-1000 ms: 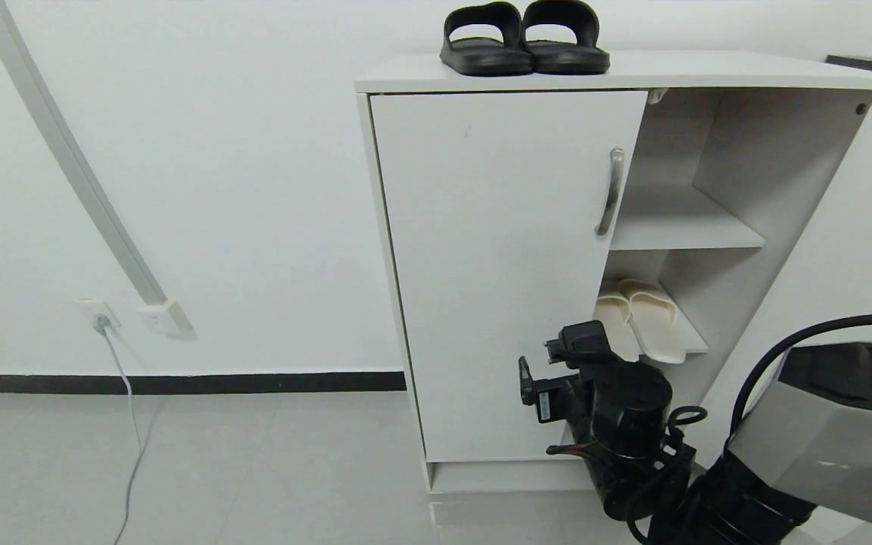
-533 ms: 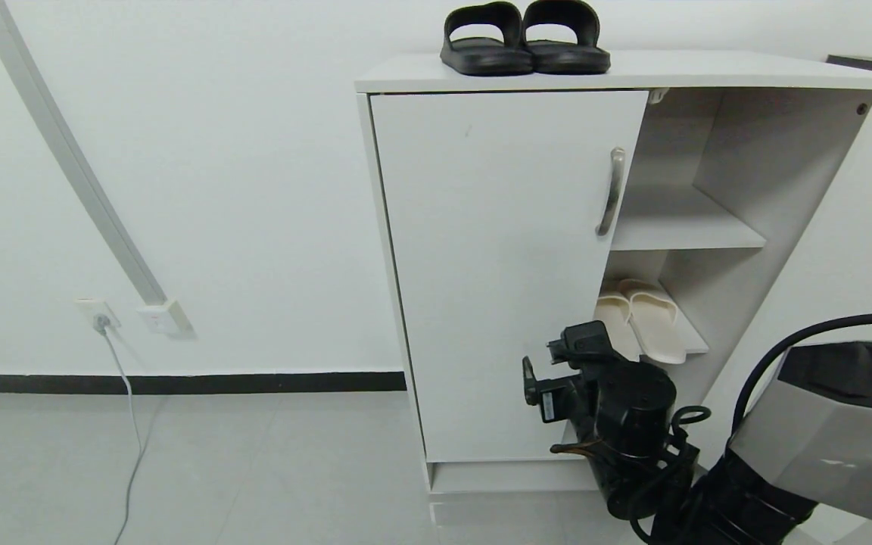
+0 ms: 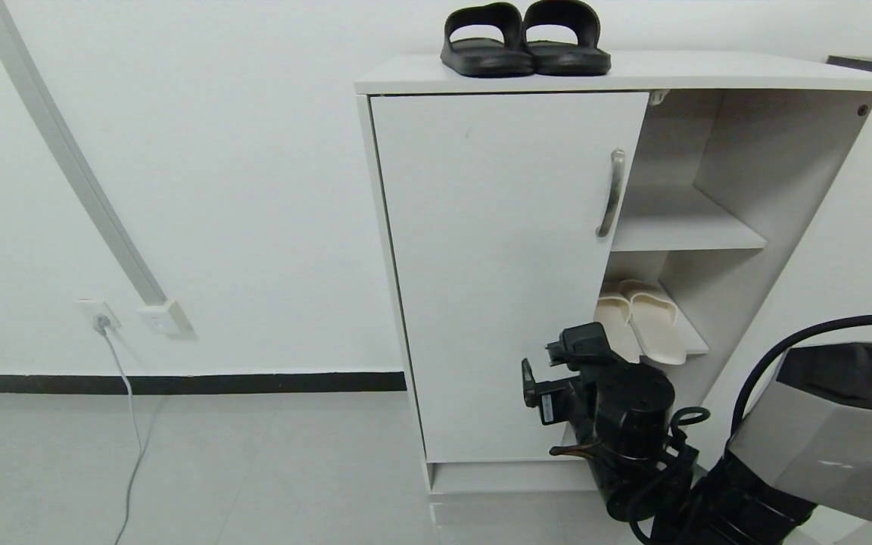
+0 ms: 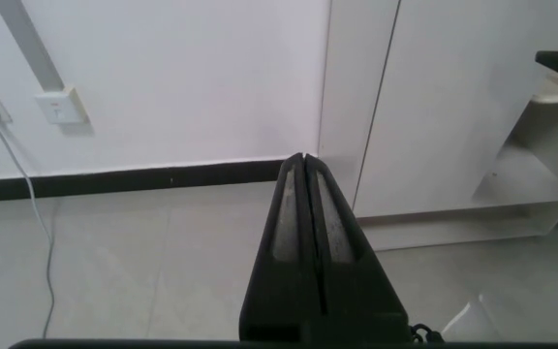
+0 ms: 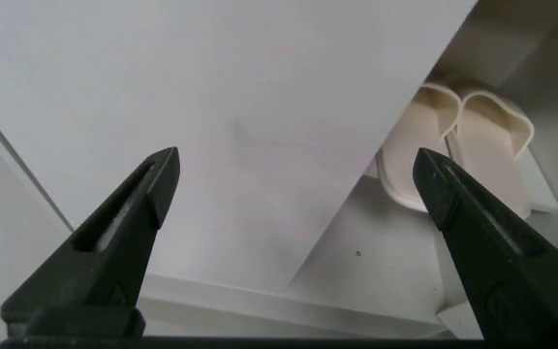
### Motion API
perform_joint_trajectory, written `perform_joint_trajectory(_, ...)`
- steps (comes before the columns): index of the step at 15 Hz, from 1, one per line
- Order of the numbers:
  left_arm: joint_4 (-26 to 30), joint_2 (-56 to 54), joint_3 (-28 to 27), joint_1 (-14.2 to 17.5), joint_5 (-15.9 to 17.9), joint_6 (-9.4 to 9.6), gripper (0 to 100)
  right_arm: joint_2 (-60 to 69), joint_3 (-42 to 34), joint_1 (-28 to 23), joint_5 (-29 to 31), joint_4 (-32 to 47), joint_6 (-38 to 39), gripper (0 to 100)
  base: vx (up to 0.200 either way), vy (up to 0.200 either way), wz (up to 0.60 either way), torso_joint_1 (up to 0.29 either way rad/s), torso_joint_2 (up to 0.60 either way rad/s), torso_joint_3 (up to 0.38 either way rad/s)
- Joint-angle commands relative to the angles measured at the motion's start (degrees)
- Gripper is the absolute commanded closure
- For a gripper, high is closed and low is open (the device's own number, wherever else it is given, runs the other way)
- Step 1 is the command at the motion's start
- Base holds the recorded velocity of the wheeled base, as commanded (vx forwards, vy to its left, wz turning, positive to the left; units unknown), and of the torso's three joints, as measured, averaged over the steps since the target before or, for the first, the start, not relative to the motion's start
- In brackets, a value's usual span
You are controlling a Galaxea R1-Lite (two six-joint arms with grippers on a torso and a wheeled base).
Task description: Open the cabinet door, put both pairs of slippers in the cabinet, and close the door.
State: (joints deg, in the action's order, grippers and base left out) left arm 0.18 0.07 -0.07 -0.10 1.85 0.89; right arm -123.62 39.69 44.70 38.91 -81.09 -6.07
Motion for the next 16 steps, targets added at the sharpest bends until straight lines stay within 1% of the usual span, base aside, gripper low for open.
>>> perform_joint_trajectory(1, 0.0, 0.0, 0.0, 0.0, 0.0, -0.01, 100, 0.0, 0.0, 0.0, 0.1, 0.0, -0.1, 0, 0.000, 0.000, 0.00, 0.007, -0.23, -0.237)
perform_joint_trajectory(3, 0.0, 0.0, 0.0, 0.0, 0.0, -0.01, 100, -0.1, 0.0, 0.0, 0.1, 0.0, -0.1, 0, 0.000, 0.000, 0.00, 0.007, -0.16, -0.337)
perform_joint_trajectory(8, 0.0, 0.0, 0.0, 0.0, 0.0, -0.01, 100, -0.2, -0.1, 0.0, 0.1, 0.0, -0.2, 0, 0.000, 0.000, 0.00, 0.047, -0.49, -0.369)
perform_joint_trajectory(16, -0.1, 0.0, 0.0, 0.0, 0.0, -0.01, 100, -0.2, -0.5, 0.0, 0.1, 0.1, -0.2, 0, 0.000, 0.000, 0.00, 0.137, -0.47, -0.339)
